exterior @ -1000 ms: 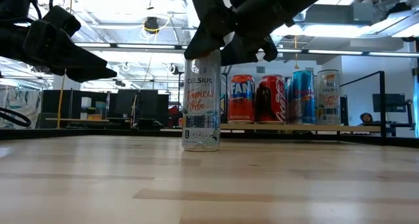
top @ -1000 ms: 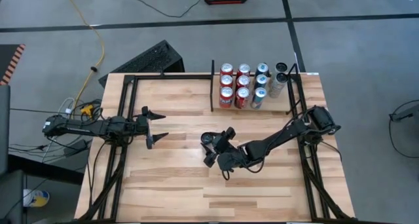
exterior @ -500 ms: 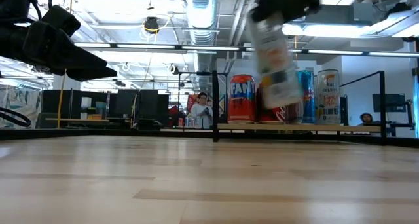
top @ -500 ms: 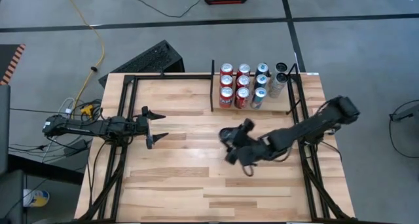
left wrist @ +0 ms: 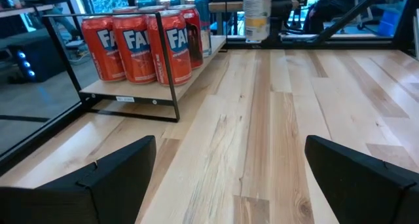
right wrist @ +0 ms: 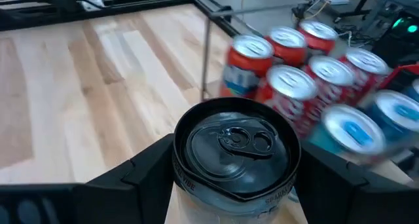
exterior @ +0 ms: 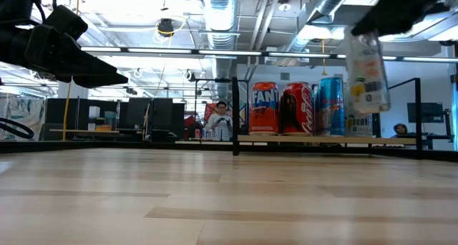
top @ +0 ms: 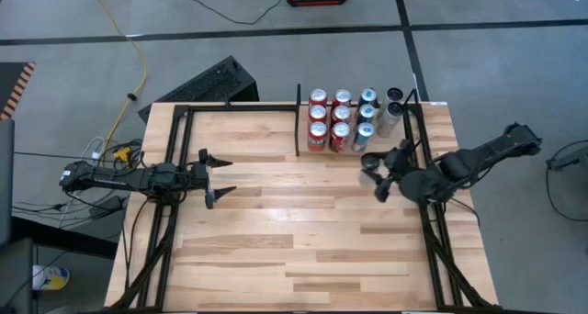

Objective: Place canned beverage on shelf
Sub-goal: Put the white-yellow soda can on the shelf aligned with the other soda cans

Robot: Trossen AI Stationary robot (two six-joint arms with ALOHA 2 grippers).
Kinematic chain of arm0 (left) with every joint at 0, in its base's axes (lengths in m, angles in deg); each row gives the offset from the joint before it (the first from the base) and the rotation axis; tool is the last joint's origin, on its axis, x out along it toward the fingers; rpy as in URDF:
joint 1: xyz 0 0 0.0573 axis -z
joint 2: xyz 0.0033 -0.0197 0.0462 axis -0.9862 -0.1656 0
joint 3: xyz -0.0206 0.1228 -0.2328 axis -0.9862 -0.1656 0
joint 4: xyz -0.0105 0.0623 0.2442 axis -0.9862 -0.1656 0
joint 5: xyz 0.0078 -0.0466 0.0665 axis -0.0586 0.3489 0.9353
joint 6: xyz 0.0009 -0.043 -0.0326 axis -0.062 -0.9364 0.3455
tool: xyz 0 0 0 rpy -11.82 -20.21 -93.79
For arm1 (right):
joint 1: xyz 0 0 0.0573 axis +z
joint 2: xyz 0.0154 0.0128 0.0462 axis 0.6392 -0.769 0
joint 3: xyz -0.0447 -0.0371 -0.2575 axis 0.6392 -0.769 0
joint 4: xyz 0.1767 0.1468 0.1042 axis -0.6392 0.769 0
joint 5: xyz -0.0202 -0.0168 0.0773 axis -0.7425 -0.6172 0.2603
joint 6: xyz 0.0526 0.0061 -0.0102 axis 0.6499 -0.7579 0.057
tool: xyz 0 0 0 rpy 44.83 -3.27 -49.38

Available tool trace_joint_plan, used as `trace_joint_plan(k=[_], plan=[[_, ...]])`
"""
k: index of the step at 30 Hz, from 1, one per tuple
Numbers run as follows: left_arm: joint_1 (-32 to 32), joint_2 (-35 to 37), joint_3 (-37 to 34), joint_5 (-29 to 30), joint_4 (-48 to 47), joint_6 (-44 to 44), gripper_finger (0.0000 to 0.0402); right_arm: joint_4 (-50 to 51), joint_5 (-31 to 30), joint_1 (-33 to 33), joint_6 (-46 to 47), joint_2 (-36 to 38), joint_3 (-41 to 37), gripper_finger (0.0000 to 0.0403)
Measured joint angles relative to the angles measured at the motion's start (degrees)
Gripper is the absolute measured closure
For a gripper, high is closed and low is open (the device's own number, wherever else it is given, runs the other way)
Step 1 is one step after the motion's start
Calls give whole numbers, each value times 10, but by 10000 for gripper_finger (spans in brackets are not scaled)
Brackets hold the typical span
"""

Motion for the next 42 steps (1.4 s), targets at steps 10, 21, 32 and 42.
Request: trace_joint_plan(k=[10,21,32,42], plan=[[0,0,0,0,0,1,24,73,-59,-42,-27,175,-60,123],[0,0,0,0,0,-1,24,54,-79,-136,-26,217,-103,123],[0,0,0,0,0,2,24,34,-68,-225,-1,213,-121,123],[0,0,0,0,0,-1,24,-16,-67,-286,9,197,-157,123]])
